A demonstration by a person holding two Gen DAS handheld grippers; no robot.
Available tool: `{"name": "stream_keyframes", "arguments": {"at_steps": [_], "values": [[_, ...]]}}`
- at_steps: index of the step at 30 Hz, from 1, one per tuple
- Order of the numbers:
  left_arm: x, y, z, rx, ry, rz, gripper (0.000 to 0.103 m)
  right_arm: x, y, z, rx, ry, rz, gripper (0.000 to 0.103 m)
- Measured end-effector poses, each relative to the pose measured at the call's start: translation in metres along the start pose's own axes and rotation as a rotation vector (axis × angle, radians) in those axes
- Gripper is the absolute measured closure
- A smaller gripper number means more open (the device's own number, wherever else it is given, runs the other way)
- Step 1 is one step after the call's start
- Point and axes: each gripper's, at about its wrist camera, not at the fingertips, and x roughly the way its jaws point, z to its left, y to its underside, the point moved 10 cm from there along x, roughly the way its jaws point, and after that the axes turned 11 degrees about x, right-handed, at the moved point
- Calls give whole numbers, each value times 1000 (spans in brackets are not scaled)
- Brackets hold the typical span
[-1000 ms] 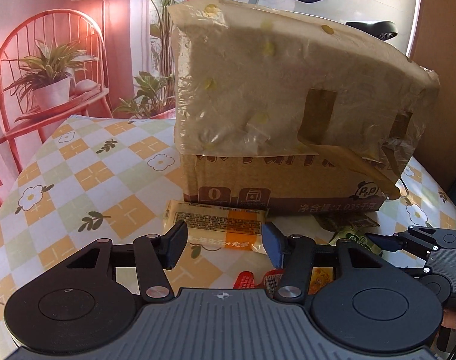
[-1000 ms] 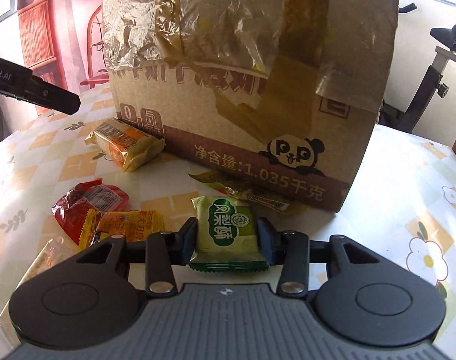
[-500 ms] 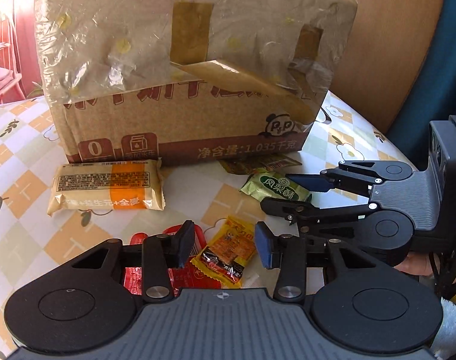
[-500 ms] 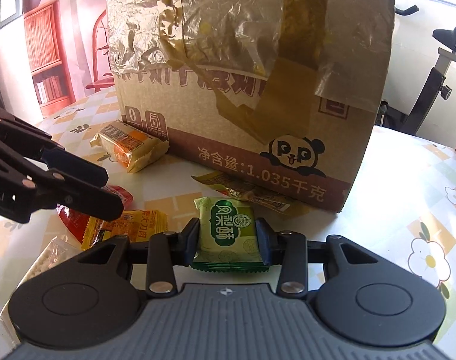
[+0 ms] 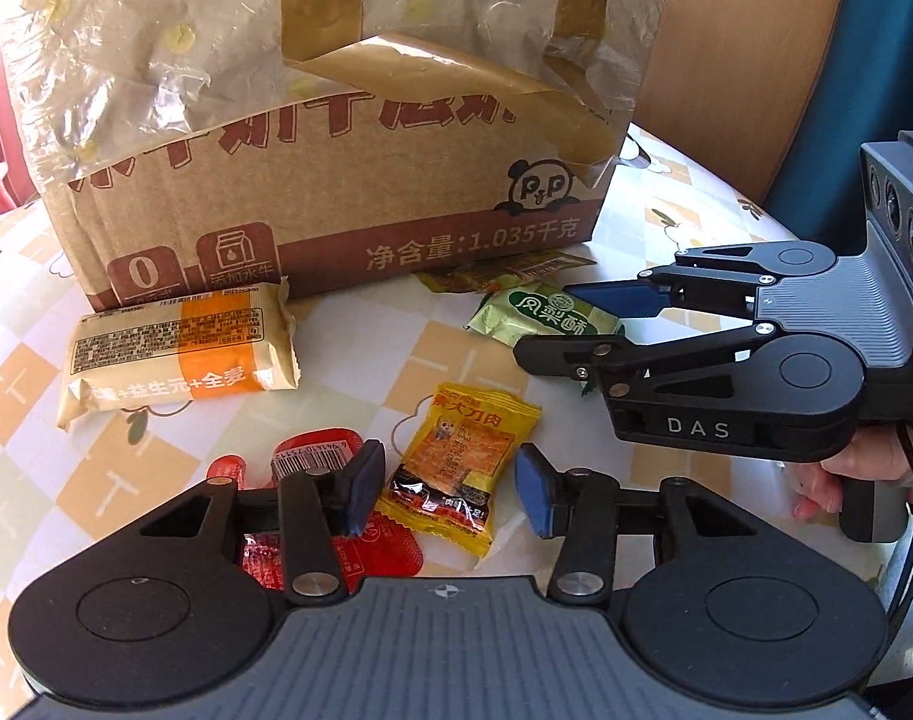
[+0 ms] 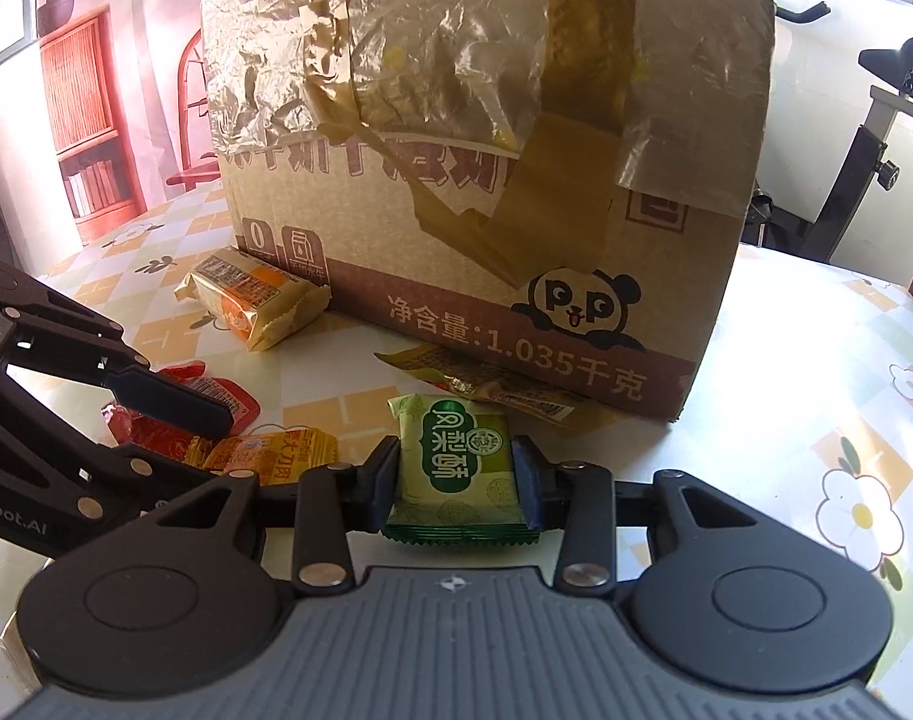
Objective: Organize snacks
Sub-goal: 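Grasp the small yellow meat packet with the left tool while the right tool holds the cake packet, then carry both packets over the lined box and open both tools to drop them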
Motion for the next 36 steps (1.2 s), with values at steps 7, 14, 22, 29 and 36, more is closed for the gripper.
{"name": "stream_keyframes", "arguments": {"at_steps": [7,14,22,29,36], "values": [[-1,1,19,-21,-102,13,62,0,1,1,-7,6,-1,61],[-3,-1,31,-69,-133,7,61,2,1,3,-27,15,-2,61],[0,-5,30,-157,-191,6,68,3,0,4,-24,17,-3,61],[-33,5,33,-261,-170,-86,70,3,0,4,-24,16,-1,61],[-56,9,40,-269,-209,-123,70,3,1,4,-23,11,-1,61]]}}
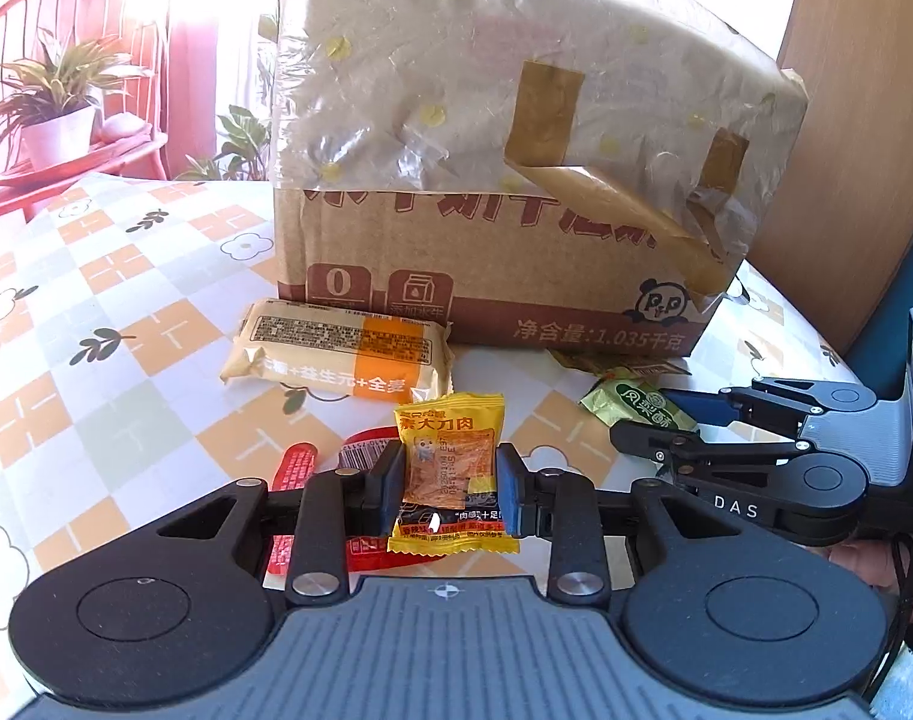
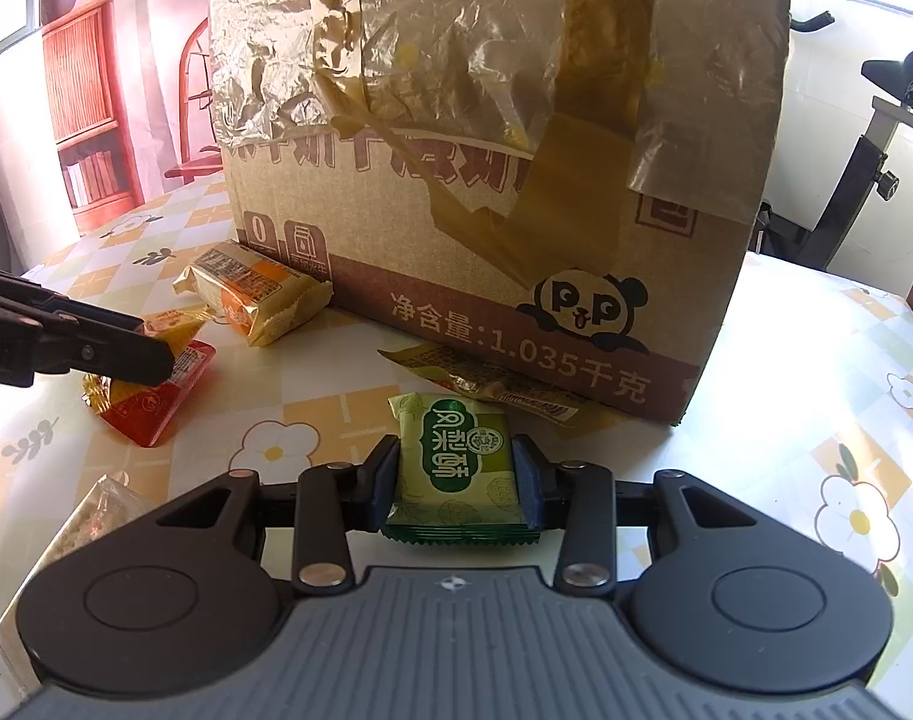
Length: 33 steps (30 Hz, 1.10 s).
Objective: Organize snacks
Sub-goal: 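Carry both packets over the lined box and open both tools to drop them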
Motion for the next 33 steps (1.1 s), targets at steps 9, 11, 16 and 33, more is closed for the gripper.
{"name": "stream_keyframes", "arguments": {"at_steps": [9,11,16,33], "values": [[-11,-1,3,-3,-11,-23,70,-2,4,10,-31,-67,11,61],[-13,0,6,-13,-15,-23,70,-3,5,14,-46,-85,17,61],[-25,-4,14,-37,-26,-47,70,-6,7,25,-103,-113,42,62],[-97,-129,40,-6,-65,-329,69,-111,-117,61,-96,-274,-290,62]]}}
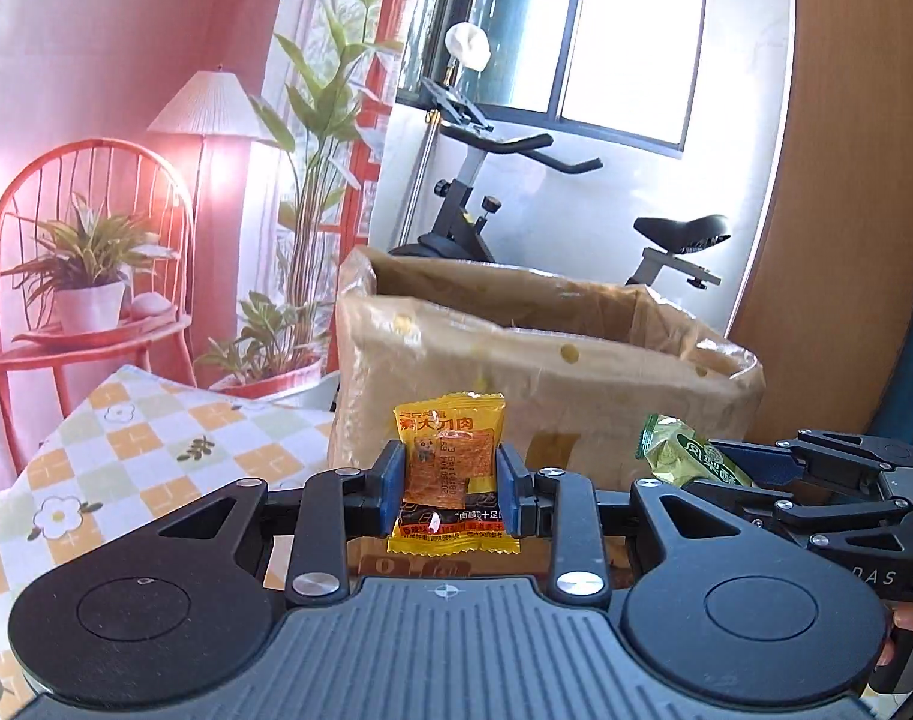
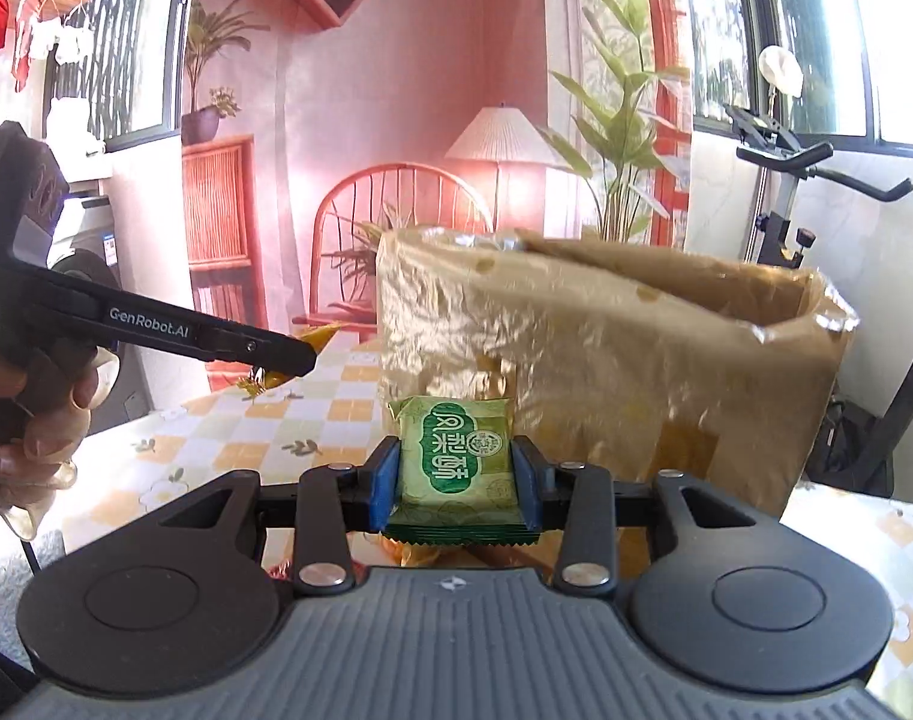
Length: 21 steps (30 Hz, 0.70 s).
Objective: Organize snacks
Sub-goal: 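Carry both packets over the lined box and open both tools to drop them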
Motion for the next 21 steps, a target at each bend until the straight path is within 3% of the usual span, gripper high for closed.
{"name": "stream_keyframes", "arguments": {"at_steps": [5,7,12,19,20,21], "values": [[14,-52,-4,29,5,-70,69,1,-55,-13,11,1,-42,62],[29,-70,-11,58,7,-74,69,7,-74,-24,2,42,-48,62],[85,-87,-12,54,-4,10,69,53,-98,-76,30,225,30,62],[135,-76,-3,74,-61,142,67,97,-87,-132,192,379,146,61],[139,-75,0,60,-63,156,63,98,-87,-136,206,393,141,59],[140,-74,3,46,-59,161,59,95,-88,-140,236,395,126,51]]}}
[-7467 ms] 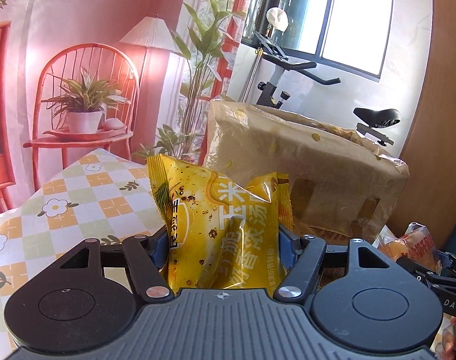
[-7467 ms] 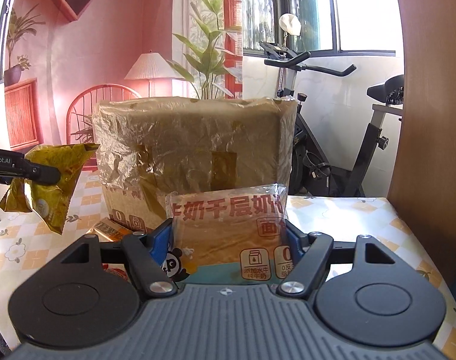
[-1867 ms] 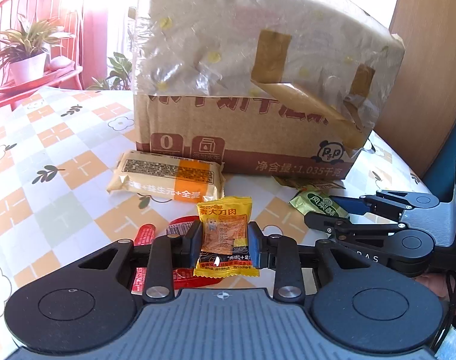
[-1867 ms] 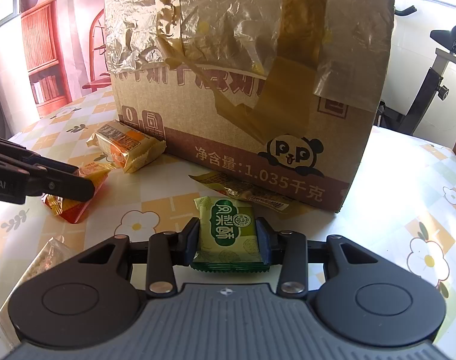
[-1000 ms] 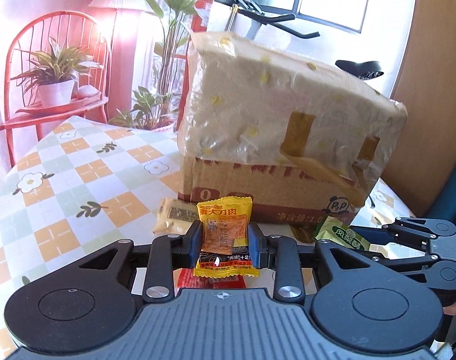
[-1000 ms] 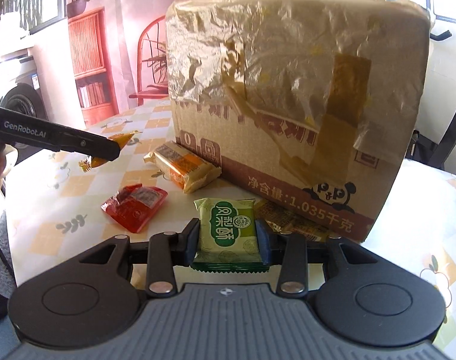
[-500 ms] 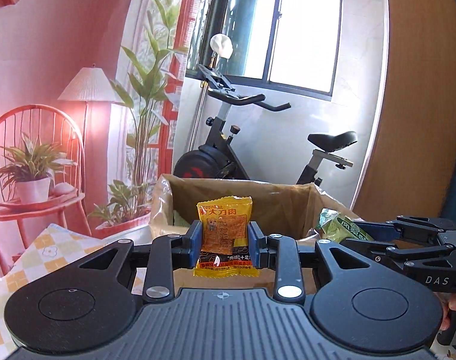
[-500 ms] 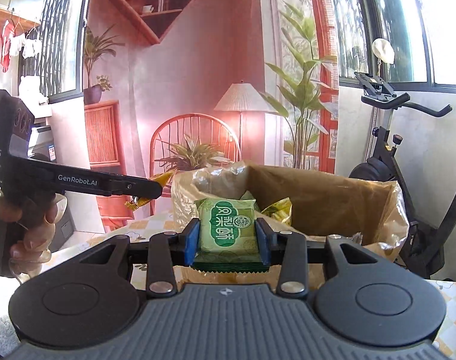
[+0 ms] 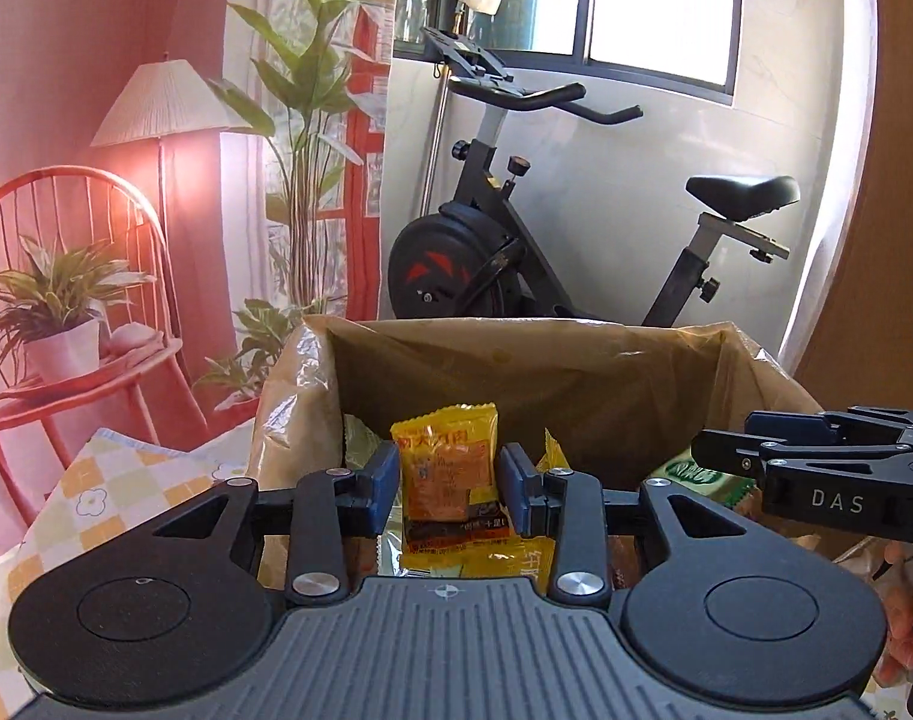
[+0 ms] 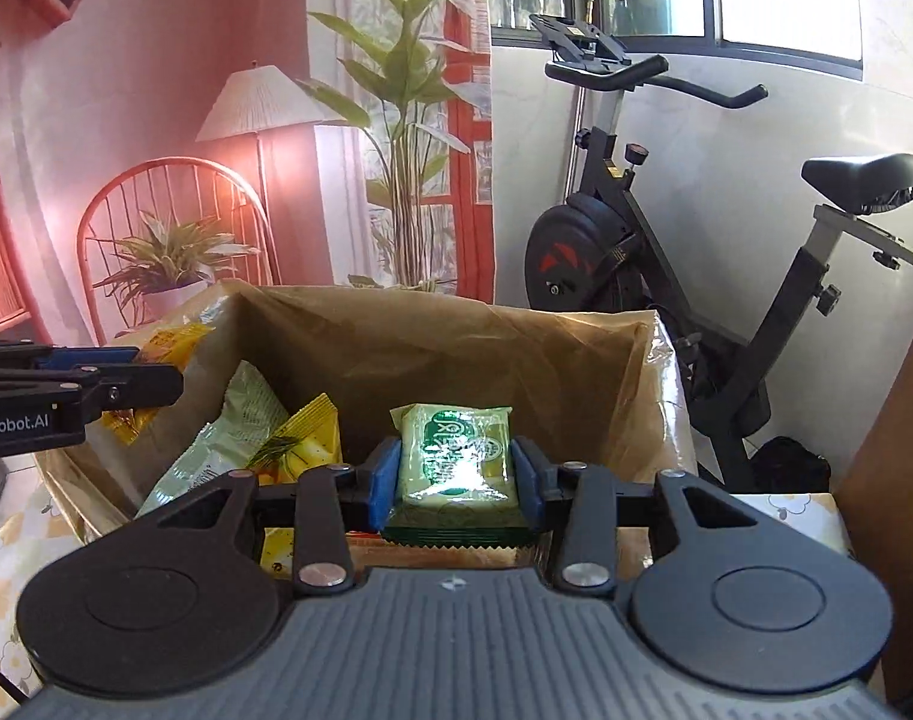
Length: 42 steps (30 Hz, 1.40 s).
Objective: Organize snacks
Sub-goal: 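Carry both packets over the lined box and open both tools to drop them, then move both open tools back from the box toward the table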
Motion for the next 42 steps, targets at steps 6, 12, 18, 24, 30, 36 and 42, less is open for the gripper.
{"name": "stream_keyframes", "arguments": {"at_steps": [6,12,18,24,30,36,42], "values": [[-15,8,23,-26,-18,11,43,-28,-2,-7,25,-77,-31,40],[-54,17,27,-23,16,-13,43,-56,5,-2,13,-114,-34,40],[-90,35,35,-55,7,-27,42,-86,22,13,0,-166,-54,40],[-114,67,34,-29,-14,-32,42,-106,53,23,-33,-201,-66,40],[-127,99,36,-31,-43,-37,42,-123,73,34,-80,-236,-106,40],[-122,130,29,-25,-23,11,42,-119,104,42,-120,-249,-65,40],[-110,159,29,-37,-8,67,42,-104,139,34,-132,-227,7,40]]}}
